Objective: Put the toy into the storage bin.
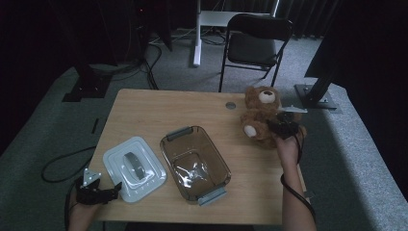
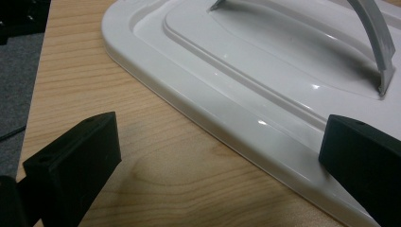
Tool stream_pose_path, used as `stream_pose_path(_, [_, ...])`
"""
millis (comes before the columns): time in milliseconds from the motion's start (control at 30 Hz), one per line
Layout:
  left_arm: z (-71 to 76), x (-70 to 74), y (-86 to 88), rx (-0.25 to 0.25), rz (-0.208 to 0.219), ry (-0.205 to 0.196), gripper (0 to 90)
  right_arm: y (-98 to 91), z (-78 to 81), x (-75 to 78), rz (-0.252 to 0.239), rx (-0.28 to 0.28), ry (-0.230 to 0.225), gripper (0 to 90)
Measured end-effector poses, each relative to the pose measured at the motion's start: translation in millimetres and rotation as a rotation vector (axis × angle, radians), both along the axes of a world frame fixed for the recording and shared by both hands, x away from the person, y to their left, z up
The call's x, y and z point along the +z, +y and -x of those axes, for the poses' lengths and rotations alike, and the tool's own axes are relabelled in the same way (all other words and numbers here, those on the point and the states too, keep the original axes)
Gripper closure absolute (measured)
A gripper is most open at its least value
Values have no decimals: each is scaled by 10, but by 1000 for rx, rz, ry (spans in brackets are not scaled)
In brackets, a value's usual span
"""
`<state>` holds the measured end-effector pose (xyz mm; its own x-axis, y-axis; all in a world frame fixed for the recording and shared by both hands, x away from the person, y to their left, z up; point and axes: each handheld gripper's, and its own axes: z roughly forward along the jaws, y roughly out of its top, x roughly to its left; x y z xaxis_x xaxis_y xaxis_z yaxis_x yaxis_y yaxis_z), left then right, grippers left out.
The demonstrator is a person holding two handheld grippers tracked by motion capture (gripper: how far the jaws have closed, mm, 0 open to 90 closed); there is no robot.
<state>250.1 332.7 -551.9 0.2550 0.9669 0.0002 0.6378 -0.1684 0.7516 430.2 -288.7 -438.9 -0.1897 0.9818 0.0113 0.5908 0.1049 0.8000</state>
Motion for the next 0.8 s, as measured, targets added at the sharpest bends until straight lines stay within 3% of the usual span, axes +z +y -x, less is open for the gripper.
stream_pose_path(33, [-1, 0, 0, 0, 1, -1, 5, 50, 130, 155, 18, 21, -37, 650])
stream_pose_path(333, [-5, -5, 37, 9, 5, -2, 5, 329, 633, 775, -17, 121, -206, 649])
stream_pose_path(367, [-5, -5, 37, 9, 5, -2, 5, 329, 633, 775, -17, 121, -206, 649])
stream_pose_path(433, [-9, -4, 52, 14, 3, 2, 6, 464, 775, 932, -25, 176, -249, 649])
stream_pose_path(633, [-16, -17, 89, 18, 26, 5, 5, 825, 1048, 1147, -69, 324, -306, 648])
stream_pose_path(800, [-22, -15, 83, 16, 21, 3, 6, 1160, 1203, 1132, -60, 424, -306, 648])
